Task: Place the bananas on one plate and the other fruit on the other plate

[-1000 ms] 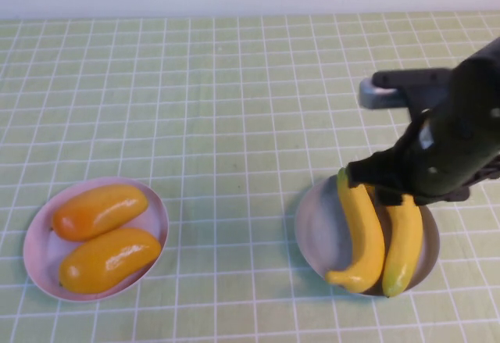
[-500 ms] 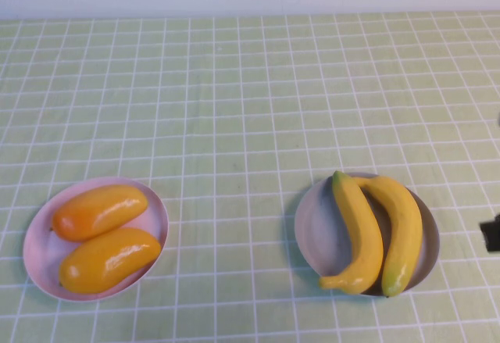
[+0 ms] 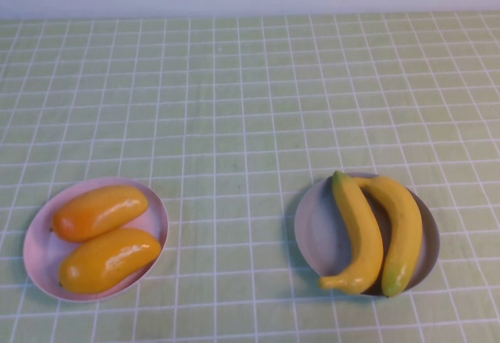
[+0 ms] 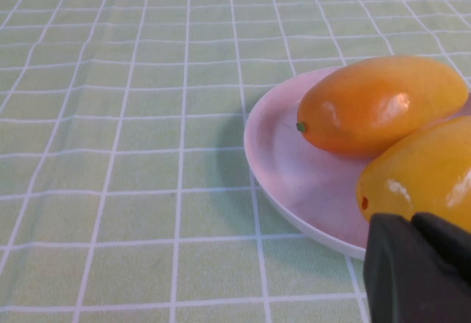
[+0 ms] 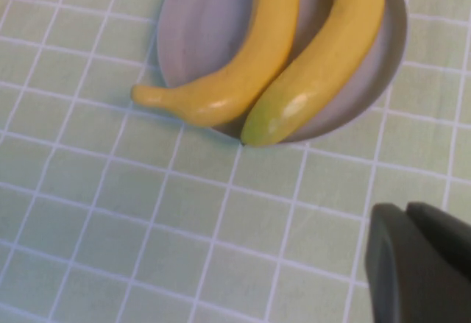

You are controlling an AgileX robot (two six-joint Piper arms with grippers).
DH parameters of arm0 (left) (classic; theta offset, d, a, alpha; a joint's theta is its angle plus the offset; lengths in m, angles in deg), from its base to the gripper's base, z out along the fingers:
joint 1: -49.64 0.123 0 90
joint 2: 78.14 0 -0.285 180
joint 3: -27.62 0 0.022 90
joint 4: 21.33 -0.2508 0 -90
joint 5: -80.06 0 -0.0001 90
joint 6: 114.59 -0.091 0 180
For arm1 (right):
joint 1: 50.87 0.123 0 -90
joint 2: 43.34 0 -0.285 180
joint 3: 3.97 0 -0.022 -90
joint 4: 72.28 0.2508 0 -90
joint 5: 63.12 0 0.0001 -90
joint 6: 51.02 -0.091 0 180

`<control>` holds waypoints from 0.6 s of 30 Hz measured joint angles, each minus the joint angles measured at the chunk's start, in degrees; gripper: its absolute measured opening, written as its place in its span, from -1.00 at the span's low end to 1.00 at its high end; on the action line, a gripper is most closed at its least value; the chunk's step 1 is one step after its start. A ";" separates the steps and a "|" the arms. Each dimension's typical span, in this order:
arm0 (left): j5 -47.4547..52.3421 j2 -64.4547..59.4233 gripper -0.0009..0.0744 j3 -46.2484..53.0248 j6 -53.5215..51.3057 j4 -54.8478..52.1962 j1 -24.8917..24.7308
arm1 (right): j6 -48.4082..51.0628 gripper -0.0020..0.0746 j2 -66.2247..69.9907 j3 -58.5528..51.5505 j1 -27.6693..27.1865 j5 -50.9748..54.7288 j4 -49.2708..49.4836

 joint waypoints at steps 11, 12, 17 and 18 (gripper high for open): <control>0.00 0.00 -0.98 0.00 0.00 0.00 0.00 | -3.74 -0.99 -7.72 -24.71 -16.95 -35.93 -9.75; 0.00 0.00 -0.98 0.00 0.00 0.00 0.00 | -3.86 -0.99 -8.88 -27.21 -19.57 -39.00 -9.88; 0.00 0.00 -0.98 0.00 0.00 0.00 0.00 | -3.86 -0.99 -18.22 -37.53 -32.08 -52.51 -10.81; 0.00 0.00 -0.98 0.00 0.00 0.00 0.00 | -3.86 -0.99 -19.90 -38.36 -33.66 -53.10 -10.81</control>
